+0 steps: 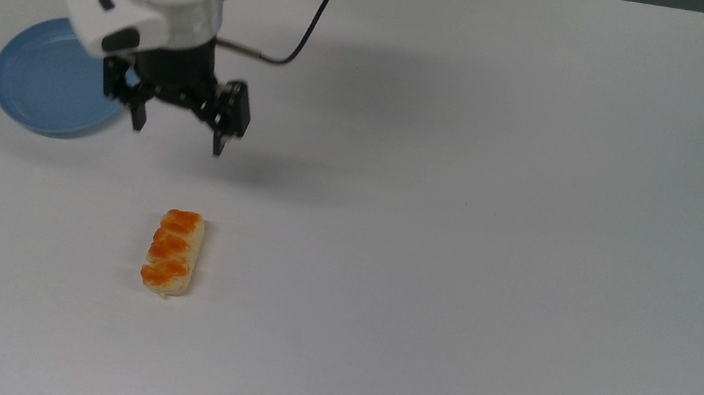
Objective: Put the bread on a plate
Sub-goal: 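Move the open gripper down over the orange-topped bread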
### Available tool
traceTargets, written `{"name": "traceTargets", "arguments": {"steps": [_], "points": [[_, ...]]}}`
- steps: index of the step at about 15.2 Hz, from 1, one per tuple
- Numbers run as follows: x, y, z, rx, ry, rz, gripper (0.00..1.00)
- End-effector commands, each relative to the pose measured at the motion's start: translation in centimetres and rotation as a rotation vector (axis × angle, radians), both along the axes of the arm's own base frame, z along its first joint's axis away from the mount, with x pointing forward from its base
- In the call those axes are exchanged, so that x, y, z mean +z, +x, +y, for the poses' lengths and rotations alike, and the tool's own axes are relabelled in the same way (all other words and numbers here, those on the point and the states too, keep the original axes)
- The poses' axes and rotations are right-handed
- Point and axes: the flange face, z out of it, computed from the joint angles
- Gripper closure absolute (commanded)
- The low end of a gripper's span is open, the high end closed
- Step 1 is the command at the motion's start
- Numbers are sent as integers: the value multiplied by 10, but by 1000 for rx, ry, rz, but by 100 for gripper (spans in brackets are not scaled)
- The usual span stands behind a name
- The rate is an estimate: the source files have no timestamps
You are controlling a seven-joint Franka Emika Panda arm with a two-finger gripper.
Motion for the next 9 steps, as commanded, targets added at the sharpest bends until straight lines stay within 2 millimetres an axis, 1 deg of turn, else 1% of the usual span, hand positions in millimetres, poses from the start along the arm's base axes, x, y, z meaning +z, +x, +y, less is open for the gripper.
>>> {"name": "traceTargets", "arguments": {"steps": [1, 2, 3, 6, 8, 9], "points": [[-57, 38, -3, -14, -12, -88, 0], [-75, 42, -8, -15, -19, -100, 0], [-87, 44, -12, -18, -24, -104, 0], [-113, 49, -14, -17, -29, -116, 0], [-131, 50, -10, -11, -26, -91, 0], [-136, 50, -9, -10, -25, -85, 0]]}}
